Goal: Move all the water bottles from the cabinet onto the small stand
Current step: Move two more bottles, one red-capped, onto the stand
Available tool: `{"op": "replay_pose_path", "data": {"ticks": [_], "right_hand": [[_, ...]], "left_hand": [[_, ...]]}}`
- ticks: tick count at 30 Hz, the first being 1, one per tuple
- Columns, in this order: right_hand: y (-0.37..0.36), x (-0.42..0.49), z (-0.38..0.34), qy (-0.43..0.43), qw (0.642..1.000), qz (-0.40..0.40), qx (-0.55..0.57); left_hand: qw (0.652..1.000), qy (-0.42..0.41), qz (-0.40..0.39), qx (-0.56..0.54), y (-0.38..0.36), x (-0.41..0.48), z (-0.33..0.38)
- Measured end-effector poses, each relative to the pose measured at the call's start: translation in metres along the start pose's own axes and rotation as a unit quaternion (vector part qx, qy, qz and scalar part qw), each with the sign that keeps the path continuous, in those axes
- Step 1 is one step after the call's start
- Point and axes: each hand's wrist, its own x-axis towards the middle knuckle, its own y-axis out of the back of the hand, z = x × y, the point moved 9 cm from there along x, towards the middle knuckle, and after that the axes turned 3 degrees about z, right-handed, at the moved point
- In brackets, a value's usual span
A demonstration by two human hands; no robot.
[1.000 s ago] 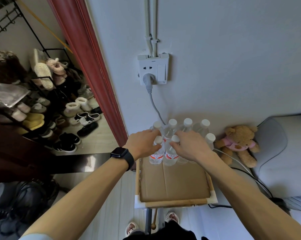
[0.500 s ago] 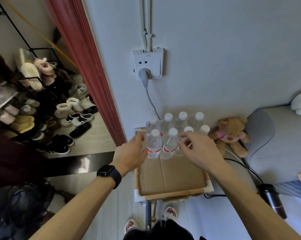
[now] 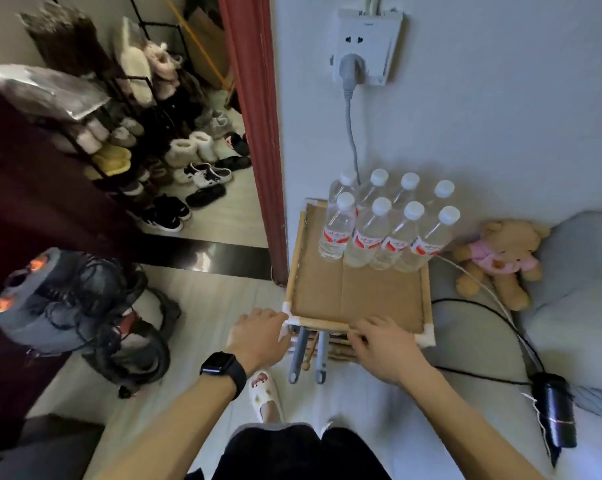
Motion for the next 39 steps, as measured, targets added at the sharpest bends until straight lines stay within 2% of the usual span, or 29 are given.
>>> {"op": "replay_pose_path", "data": {"ticks": [3, 8, 13, 16, 20, 25, 28, 34, 39], "right_hand": [[-0.014, 0.007, -0.023, 0.090, 0.995, -0.032, -0.012], [-0.034, -0.018, -0.092, 0.251, 0.967, -0.029, -0.043], [-0.073, -0.073, -0.201, 0.423, 0.898, -0.087, -0.088], [-0.105, -0.132, -0.281, 0.519, 0.838, -0.119, -0.121], [-0.148, -0.258, -0.380, 0.652, 0.736, -0.121, -0.137], [-0.193, -0.468, -0.469, 0.777, 0.602, -0.133, -0.127], [-0.214, -0.607, -0.504, 0.832, 0.527, -0.137, -0.108], [-0.248, -0.846, -0.550, 0.884, 0.436, -0.159, -0.057], [-0.269, -0.996, -0.596, 0.911, 0.377, -0.162, -0.034]], "left_hand": [[0.992, 0.106, 0.011, -0.066, -0.017, -0.044, -0.029], [0.959, 0.248, 0.026, -0.132, -0.064, -0.165, -0.063], [0.891, 0.414, 0.077, -0.170, -0.102, -0.322, -0.081], [0.825, 0.526, 0.115, -0.171, -0.127, -0.443, -0.084], [0.716, 0.662, 0.134, -0.175, -0.166, -0.620, -0.058], [0.583, 0.782, 0.137, -0.170, -0.224, -0.831, 0.019], [0.517, 0.832, 0.134, -0.148, -0.254, -0.951, 0.075], [0.400, 0.901, 0.132, -0.104, -0.292, -1.171, 0.160], [0.332, 0.927, 0.158, -0.071, -0.306, -1.307, 0.184]]}}
